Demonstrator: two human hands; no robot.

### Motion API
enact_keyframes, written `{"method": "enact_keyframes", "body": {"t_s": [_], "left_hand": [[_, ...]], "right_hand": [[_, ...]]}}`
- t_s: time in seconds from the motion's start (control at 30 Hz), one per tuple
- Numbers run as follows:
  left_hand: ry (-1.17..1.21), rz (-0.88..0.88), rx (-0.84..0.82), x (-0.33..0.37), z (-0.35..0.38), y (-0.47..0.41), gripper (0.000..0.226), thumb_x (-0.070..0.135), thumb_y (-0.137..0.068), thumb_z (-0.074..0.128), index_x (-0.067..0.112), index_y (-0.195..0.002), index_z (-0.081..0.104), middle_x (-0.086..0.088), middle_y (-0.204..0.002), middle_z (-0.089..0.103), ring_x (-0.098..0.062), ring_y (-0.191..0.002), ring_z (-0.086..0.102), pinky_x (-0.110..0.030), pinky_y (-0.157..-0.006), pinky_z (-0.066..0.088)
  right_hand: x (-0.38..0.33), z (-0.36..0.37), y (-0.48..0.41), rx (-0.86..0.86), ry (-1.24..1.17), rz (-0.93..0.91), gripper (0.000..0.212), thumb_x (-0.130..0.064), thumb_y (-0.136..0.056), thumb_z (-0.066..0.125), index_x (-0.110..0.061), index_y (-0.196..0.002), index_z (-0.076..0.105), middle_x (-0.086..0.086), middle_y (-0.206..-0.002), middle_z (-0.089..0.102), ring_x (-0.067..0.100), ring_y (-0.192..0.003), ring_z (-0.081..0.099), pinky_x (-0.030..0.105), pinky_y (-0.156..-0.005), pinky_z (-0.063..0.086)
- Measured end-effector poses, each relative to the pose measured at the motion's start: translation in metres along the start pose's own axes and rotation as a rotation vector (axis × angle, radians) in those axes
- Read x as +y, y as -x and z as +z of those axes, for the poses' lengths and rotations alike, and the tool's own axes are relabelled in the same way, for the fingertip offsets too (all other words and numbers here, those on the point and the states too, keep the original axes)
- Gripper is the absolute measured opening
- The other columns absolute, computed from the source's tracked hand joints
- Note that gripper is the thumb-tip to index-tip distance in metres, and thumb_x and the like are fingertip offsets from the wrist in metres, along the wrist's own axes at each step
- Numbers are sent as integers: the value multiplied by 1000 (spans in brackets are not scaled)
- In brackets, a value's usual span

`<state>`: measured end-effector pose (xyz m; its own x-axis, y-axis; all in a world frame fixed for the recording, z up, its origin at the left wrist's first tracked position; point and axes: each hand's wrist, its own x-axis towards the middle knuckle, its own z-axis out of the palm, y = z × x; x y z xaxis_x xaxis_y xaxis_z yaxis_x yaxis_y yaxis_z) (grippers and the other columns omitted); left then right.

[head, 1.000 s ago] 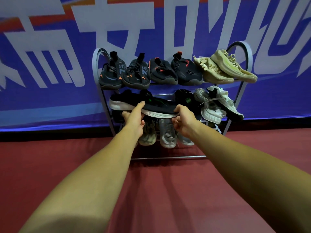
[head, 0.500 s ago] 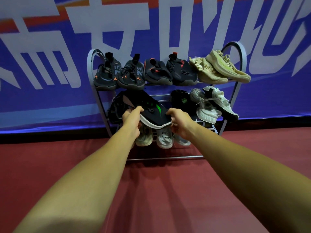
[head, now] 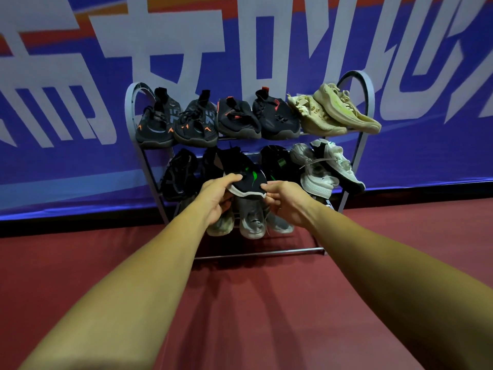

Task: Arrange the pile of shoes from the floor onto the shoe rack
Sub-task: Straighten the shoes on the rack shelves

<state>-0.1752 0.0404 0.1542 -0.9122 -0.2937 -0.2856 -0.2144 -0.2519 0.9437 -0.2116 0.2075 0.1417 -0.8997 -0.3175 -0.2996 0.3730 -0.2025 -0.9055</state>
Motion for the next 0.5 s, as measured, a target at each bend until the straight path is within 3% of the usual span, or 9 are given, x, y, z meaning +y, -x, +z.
{"method": "enact_keyframes", "body": {"t_s": [0.1,0.2,0.3,0.5], "left_hand": [[-64,-56,-67,1,0,1,19,28,-80,74,24,-94,62,6,-83,67,-12,-77,59,-31,-72,37],[-56,-70,-60,-1,3,1,13,19,-80,71,23,-78,59,5,-72,62,-6,-57,56,-27,-62,35],[-18,-19,33,-3,9,-2,17,7,-82,70,19,-77,59,1,-74,63,-8,-63,57,-26,-63,35],[15,-33,109,-10,10,-16,18,5,-85,69,18,-79,58,0,-77,64,-10,-69,57,-24,-60,36]], "right_hand": [[0,0,1,43,-18,-26,13,-1,-94,62,-12,-89,56,3,-57,58,10,-45,49,15,-41,37],[1,-3,1,93,-3,-57,19,-2,-94,64,-12,-109,55,-8,-47,60,1,-33,49,20,-44,33],[1,-3,-2,100,42,-93,30,-9,-95,67,-17,-119,51,-6,-61,64,-1,-36,50,23,-53,33],[4,1,-2,87,89,-67,29,-27,-96,69,-14,-118,55,0,-75,58,5,-52,48,16,-44,34]]}}
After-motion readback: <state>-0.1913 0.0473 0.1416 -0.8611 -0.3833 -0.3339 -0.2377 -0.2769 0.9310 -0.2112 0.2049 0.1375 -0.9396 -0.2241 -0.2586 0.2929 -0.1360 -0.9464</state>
